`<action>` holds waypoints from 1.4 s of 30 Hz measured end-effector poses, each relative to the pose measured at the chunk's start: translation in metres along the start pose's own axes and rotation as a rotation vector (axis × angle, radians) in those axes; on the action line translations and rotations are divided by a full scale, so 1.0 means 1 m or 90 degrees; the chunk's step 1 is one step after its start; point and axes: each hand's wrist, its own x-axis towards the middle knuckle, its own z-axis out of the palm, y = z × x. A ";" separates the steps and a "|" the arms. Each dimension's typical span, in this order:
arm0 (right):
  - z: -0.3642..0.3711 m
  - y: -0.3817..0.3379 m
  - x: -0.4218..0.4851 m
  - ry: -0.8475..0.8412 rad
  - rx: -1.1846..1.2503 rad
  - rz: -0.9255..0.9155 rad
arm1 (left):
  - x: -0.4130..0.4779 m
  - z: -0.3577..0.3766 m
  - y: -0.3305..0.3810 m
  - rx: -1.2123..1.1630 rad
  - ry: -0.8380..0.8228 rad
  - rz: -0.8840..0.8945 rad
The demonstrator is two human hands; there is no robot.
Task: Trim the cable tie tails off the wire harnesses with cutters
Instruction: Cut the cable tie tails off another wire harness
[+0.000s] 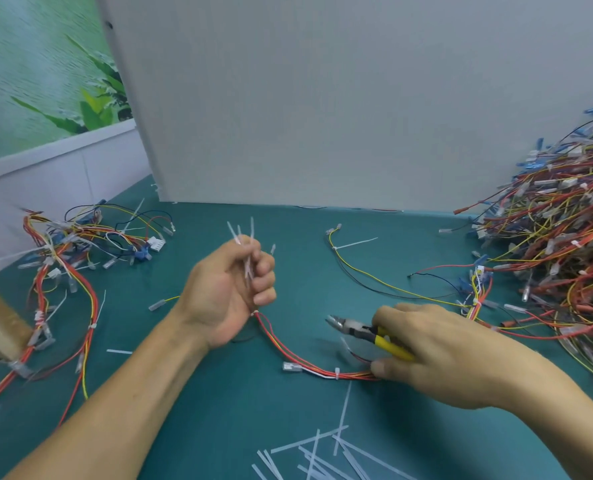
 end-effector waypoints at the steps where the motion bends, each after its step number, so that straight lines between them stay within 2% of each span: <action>1: 0.001 -0.003 0.000 0.014 0.019 0.005 | 0.001 -0.005 0.004 -0.011 0.015 -0.001; 7: 0.006 -0.051 0.034 0.142 0.163 0.051 | 0.005 -0.021 0.014 -0.033 0.084 0.039; 11: 0.023 -0.084 0.072 0.109 0.297 0.103 | 0.004 -0.025 0.018 -0.084 0.069 0.025; 14: 0.036 -0.094 0.088 0.112 0.275 0.133 | 0.004 -0.026 0.016 -0.062 0.058 0.014; 18: 0.036 -0.080 0.090 0.129 0.328 0.144 | 0.000 -0.024 0.013 -0.041 -0.015 0.016; 22: 0.027 -0.051 0.073 0.074 0.473 0.151 | -0.001 -0.022 0.012 0.008 -0.028 -0.007; 24: 0.024 -0.038 0.064 0.027 0.596 0.139 | 0.000 -0.018 0.009 0.060 -0.013 -0.024; 27: 0.021 -0.024 0.057 -0.011 0.690 0.120 | -0.002 -0.015 0.004 0.192 -0.036 -0.016; 28: 0.019 -0.021 0.056 -0.022 0.710 0.115 | -0.003 -0.015 0.003 0.286 -0.057 0.014; 31: 0.015 -0.011 0.054 -0.070 0.768 0.094 | -0.008 -0.010 -0.002 0.695 -0.147 0.174; 32: 0.014 -0.009 0.054 -0.088 0.788 0.086 | -0.009 -0.007 -0.004 0.778 -0.169 0.213; 37: 0.015 0.000 0.054 -0.161 0.884 0.065 | -0.008 0.006 -0.012 0.965 -0.299 0.418; 42: 0.015 0.002 0.053 -0.240 0.932 0.064 | -0.010 0.009 -0.020 0.979 -0.289 0.525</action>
